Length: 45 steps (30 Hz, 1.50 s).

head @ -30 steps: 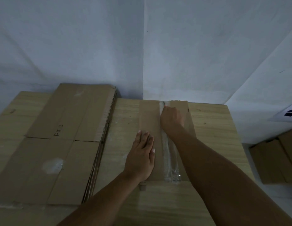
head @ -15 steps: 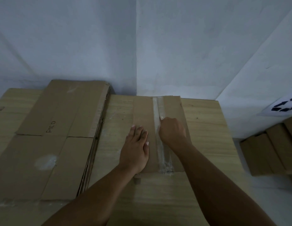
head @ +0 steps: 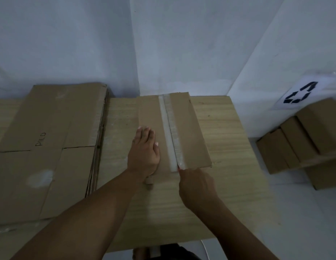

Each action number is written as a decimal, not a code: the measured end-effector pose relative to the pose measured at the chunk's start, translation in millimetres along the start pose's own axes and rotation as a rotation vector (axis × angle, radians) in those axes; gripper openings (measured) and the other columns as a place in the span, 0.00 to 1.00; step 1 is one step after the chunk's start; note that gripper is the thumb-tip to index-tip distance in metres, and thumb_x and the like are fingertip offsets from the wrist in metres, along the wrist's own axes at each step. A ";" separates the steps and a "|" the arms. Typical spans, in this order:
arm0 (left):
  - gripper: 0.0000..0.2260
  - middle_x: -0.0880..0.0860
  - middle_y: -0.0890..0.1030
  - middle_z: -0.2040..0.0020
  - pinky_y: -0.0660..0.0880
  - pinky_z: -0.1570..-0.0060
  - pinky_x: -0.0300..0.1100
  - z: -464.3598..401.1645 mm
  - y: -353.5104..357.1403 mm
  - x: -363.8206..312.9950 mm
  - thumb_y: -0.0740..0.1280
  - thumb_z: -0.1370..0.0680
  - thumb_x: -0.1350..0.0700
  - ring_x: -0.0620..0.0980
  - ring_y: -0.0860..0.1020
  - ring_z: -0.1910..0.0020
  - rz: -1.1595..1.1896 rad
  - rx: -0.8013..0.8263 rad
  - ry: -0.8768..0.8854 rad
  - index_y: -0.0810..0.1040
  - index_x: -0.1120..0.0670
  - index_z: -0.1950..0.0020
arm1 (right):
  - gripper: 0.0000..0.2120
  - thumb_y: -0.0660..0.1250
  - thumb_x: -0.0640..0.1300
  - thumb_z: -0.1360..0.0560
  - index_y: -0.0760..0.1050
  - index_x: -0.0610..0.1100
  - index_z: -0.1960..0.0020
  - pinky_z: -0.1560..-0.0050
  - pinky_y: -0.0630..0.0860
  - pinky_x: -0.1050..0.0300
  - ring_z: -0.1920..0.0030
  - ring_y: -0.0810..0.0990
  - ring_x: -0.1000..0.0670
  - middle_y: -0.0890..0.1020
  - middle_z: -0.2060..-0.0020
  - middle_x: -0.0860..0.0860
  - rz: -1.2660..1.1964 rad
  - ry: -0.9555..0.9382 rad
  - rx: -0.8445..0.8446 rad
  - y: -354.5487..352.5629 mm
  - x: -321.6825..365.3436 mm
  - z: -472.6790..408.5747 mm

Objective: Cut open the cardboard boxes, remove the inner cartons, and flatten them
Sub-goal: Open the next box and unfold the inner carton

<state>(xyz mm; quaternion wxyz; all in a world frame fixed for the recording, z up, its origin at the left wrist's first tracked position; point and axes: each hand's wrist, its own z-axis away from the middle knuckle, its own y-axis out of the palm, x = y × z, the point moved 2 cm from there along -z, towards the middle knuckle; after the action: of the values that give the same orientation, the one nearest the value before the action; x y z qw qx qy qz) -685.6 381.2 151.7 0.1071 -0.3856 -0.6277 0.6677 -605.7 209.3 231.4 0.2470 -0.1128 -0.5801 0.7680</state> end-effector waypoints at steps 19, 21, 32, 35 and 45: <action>0.30 0.57 0.68 0.24 0.57 0.24 0.52 49.4 -30.4 22.8 0.48 0.20 0.45 0.59 0.59 0.22 -0.051 0.086 0.148 0.70 0.60 0.26 | 0.11 0.59 0.48 0.17 0.75 0.55 0.37 0.59 0.79 0.51 0.63 0.81 0.54 0.83 0.60 0.55 -0.520 0.148 -0.226 -39.7 -57.9 7.4; 0.24 0.56 0.77 0.33 0.66 0.28 0.54 43.6 -34.0 23.3 0.55 0.22 0.47 0.59 0.66 0.26 -0.032 0.015 0.135 0.78 0.60 0.34 | 0.11 0.59 0.47 0.17 0.76 0.55 0.39 0.61 0.78 0.51 0.62 0.80 0.52 0.82 0.59 0.55 -0.488 0.141 -0.225 -49.3 -64.7 -16.6; 0.16 0.54 0.75 0.35 0.67 0.32 0.47 -68.6 -30.4 6.7 0.66 0.20 0.54 0.53 0.69 0.32 0.125 -0.048 -0.060 0.77 0.56 0.33 | 0.13 0.57 0.49 0.19 0.78 0.59 0.42 0.40 0.65 0.45 0.51 0.74 0.52 0.80 0.50 0.57 -0.368 0.106 -0.190 -100.3 -66.5 -169.1; 0.16 0.54 0.76 0.36 0.70 0.34 0.51 -98.7 -28.7 11.4 0.67 0.21 0.54 0.55 0.71 0.35 0.049 -0.113 -0.101 0.77 0.54 0.33 | 0.11 0.60 0.50 0.19 0.79 0.60 0.43 0.38 0.64 0.45 0.42 0.76 0.49 0.81 0.44 0.57 -0.357 0.050 -0.152 -100.2 -64.7 -207.8; 0.07 0.50 0.82 0.49 0.68 0.49 0.49 -134.6 -13.7 18.4 0.64 0.19 0.52 0.56 0.73 0.42 -0.026 -0.238 -0.211 0.82 0.51 0.47 | 0.14 0.60 0.48 0.17 0.80 0.62 0.40 0.39 0.61 0.48 0.36 0.73 0.52 0.79 0.39 0.62 -0.213 -0.212 0.025 -93.7 -49.1 -301.8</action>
<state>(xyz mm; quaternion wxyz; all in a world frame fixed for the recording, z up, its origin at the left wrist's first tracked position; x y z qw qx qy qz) -615.4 497.1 168.9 0.0028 -0.3151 -0.7152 0.6239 -401.7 455.5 223.5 0.2660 0.0344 -0.6019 0.7522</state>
